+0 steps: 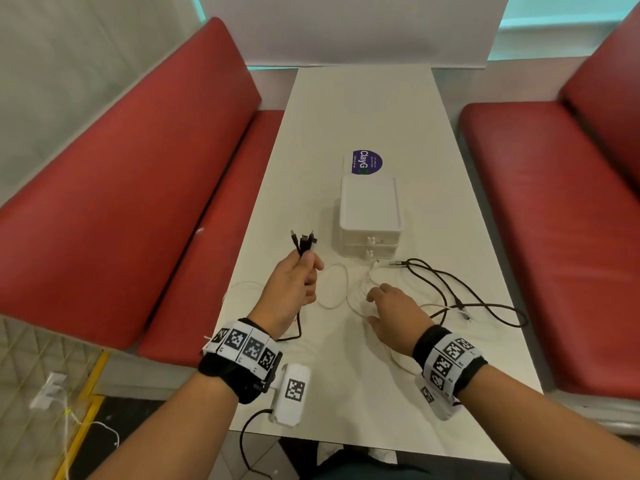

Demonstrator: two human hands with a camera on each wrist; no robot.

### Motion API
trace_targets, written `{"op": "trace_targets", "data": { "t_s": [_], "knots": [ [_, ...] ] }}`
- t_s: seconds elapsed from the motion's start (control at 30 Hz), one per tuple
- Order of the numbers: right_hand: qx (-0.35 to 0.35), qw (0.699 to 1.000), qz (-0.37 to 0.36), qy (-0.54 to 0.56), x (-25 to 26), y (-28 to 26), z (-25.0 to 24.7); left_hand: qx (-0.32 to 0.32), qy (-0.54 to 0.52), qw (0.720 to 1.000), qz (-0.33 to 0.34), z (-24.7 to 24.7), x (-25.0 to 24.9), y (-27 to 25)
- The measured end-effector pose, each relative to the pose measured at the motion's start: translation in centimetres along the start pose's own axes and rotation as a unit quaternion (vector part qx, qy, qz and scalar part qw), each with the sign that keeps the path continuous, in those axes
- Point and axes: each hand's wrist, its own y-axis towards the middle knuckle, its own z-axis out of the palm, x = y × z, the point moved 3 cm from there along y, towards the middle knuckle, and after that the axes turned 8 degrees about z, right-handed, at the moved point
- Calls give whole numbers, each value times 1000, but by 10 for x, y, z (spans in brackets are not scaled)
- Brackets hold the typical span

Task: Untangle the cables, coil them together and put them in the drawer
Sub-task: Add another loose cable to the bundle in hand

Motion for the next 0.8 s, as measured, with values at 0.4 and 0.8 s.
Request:
{"op": "trace_targets", "data": {
  "t_s": [0.4, 0.8],
  "knots": [
    [-122, 972, -4, 203, 7, -2, -42, -10, -56, 998, -5, -5, 1, 0],
    [-79, 907, -45, 411, 39, -19, -121, 73, -107, 989, -78, 31, -1, -9]
  ]
}}
